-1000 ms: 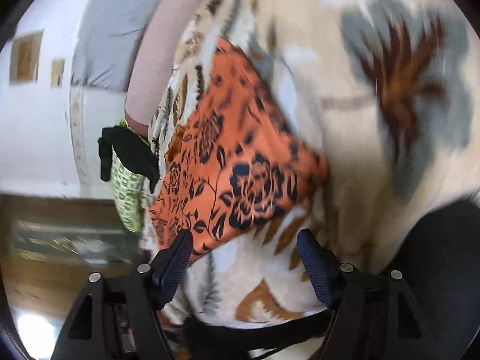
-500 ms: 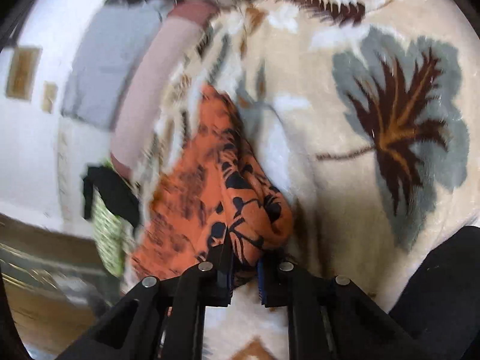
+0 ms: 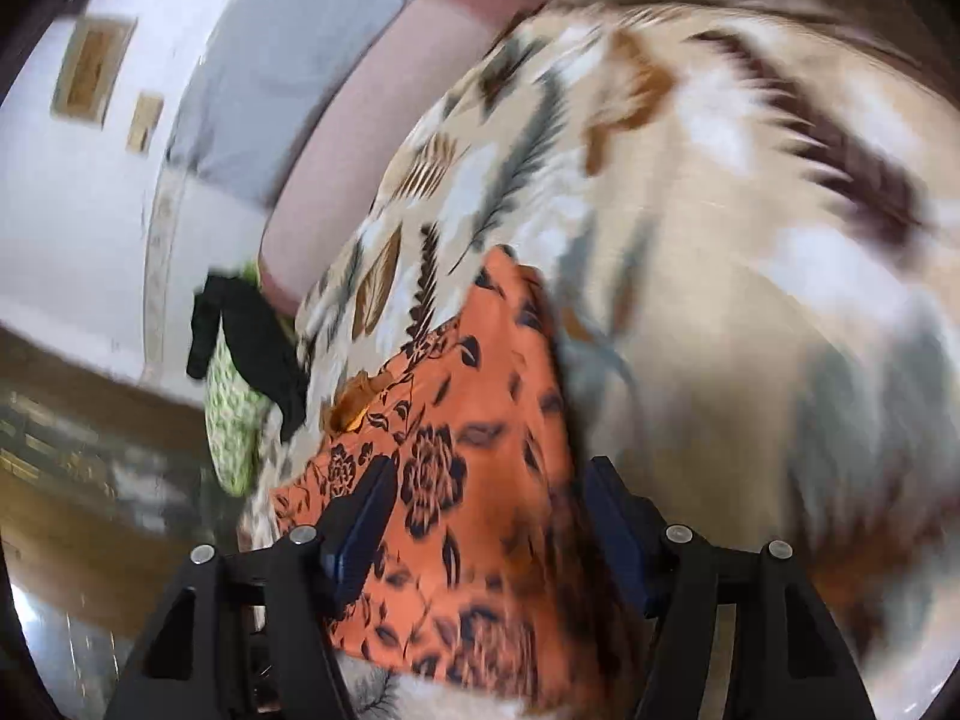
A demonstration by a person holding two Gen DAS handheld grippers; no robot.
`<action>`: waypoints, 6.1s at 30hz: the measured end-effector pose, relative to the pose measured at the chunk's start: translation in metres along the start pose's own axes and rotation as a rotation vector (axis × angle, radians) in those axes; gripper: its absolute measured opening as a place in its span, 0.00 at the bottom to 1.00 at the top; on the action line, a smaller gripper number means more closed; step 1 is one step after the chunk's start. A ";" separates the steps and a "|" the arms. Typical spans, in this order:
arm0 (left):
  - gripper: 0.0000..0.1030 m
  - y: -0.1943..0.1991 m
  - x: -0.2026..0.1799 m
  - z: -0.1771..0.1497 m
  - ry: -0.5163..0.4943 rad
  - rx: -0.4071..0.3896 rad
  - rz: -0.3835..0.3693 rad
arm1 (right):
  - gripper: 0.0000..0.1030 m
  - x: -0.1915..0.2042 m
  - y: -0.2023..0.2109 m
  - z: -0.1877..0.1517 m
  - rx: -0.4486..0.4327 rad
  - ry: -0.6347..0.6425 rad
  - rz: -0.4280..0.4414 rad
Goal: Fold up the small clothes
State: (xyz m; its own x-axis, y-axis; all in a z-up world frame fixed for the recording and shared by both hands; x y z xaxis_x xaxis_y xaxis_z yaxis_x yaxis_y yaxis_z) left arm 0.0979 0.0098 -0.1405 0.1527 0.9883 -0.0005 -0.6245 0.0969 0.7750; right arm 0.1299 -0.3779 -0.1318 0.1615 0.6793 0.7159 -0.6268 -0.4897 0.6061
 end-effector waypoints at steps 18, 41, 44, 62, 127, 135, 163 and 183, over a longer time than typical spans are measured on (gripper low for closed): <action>0.88 0.026 0.019 0.001 0.066 -0.065 -0.003 | 0.55 0.035 -0.046 0.020 -0.050 0.208 -0.271; 0.72 0.052 0.148 0.020 0.366 -0.111 -0.055 | 0.72 0.038 -0.028 -0.097 0.185 0.235 -0.111; 0.71 -0.004 0.163 0.049 0.382 -0.021 -0.082 | 0.73 0.042 -0.031 -0.097 0.191 0.231 -0.111; 0.67 0.050 0.129 0.033 0.324 -0.162 0.040 | 0.73 0.092 -0.018 -0.105 0.075 0.472 -0.328; 0.74 0.090 0.060 -0.014 0.188 -0.013 0.256 | 0.73 0.037 0.008 -0.180 0.156 -0.033 -0.136; 0.74 0.081 0.058 -0.019 0.203 0.001 0.243 | 0.73 -0.016 0.023 -0.156 -0.002 -0.373 -0.006; 0.74 0.035 0.004 0.006 0.097 -0.022 0.184 | 0.71 -0.018 0.024 -0.105 -0.171 -0.281 -0.018; 0.89 -0.014 -0.016 0.013 -0.009 0.033 0.131 | 0.19 0.028 0.002 -0.082 -0.087 0.069 -0.263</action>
State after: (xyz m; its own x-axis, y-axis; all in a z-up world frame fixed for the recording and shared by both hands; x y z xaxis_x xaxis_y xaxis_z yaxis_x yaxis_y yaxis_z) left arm 0.1139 -0.0087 -0.1434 0.0786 0.9911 0.1078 -0.6138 -0.0371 0.7886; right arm 0.0709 -0.3152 -0.1388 0.2772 0.8136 0.5111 -0.6338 -0.2449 0.7337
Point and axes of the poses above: each gripper's, at about its wrist camera, not at the fingertips, and y roughly against the way its jaws point, x to its left, z to its top, the point moved 1 cm from there along -y, roughly the way its jaws point, and after that the axes turned 6 degrees about -x, right-handed, at the moved point
